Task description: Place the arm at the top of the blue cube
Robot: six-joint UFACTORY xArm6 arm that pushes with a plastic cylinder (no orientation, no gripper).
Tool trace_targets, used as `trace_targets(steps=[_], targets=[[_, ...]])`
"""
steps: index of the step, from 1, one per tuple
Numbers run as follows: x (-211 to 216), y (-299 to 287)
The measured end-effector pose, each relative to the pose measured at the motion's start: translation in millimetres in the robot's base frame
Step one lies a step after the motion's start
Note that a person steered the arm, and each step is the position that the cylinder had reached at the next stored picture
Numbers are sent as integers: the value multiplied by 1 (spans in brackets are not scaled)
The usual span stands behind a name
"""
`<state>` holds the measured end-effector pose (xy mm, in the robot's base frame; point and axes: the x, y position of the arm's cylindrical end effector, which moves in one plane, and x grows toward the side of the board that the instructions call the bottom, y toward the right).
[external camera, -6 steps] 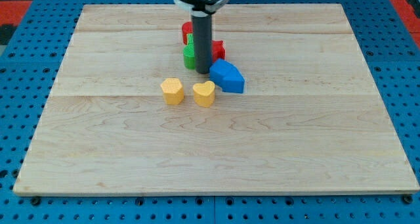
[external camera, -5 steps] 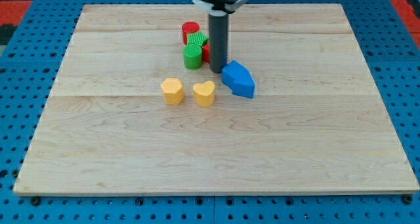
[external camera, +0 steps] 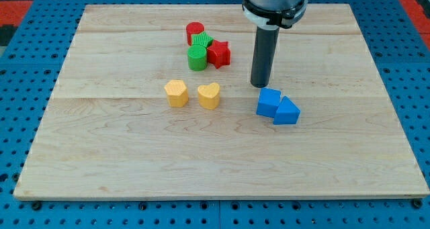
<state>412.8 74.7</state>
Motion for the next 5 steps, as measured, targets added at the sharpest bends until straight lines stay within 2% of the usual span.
trace_targets(steps=[5], targets=[[0, 9]])
